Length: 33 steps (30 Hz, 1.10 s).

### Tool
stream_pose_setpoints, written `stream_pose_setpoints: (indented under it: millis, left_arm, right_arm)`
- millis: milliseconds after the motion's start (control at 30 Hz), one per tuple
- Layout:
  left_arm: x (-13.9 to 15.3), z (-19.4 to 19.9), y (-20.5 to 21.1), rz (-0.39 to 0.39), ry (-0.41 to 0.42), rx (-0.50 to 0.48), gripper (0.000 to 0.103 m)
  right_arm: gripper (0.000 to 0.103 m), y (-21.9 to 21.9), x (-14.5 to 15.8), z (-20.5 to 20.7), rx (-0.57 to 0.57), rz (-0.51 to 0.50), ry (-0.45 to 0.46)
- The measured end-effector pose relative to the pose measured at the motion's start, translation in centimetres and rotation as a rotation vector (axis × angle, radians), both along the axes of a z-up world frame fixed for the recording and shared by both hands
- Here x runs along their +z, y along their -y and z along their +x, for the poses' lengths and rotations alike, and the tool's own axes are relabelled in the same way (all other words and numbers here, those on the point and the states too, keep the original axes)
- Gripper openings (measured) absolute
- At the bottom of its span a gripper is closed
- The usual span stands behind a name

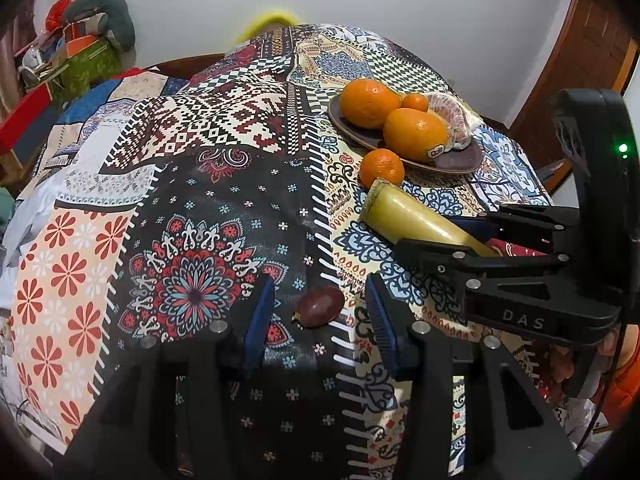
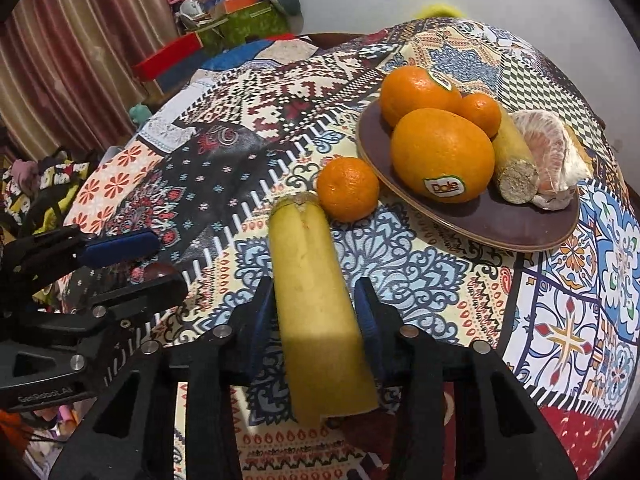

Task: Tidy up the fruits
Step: 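Grasp a dark red date with the left tool while the right tool grasps the yellow cylindrical fruit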

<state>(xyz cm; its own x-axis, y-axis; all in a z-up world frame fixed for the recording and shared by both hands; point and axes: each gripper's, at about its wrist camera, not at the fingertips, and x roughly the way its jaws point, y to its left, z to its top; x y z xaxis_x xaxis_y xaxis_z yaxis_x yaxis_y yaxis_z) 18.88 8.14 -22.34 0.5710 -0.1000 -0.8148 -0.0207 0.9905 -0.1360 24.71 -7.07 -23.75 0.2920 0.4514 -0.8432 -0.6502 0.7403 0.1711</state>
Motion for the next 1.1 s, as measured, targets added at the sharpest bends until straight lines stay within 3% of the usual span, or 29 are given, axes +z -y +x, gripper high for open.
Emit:
stream_pose_setpoints:
  millis: [100, 233, 667, 933, 1100]
  left_arm:
    - [0.0, -0.3, -0.1, 0.0, -0.002, 0.007, 0.044]
    - [0.0, -0.6, -0.3, -0.008, -0.011, 0.012, 0.031]
    - [-0.3, -0.8, 0.6, 0.024, -0.012, 0.009, 0.024]
    - [0.3, -0.8, 0.8, 0.021, 0.003, 0.007, 0.023]
    - [0.5, -0.6, 1.3, 0.021, 0.002, 0.0, 0.023]
  right_arm:
    - [0.032, -0.3, 0.6, -0.6, 0.007, 0.015, 0.011]
    - [0.032, -0.2, 1.7, -1.4, 0.002, 0.032, 0.052]
    - [0.031, 3.5, 5.9, -2.1, -0.057, 0.076, 0.166]
    - [0.031, 8.5, 5.8, -1.0, -0.156, 0.077, 0.159]
    - [0.029, 11.9, 4.3, -1.2, -0.193, 0.069, 0.098]
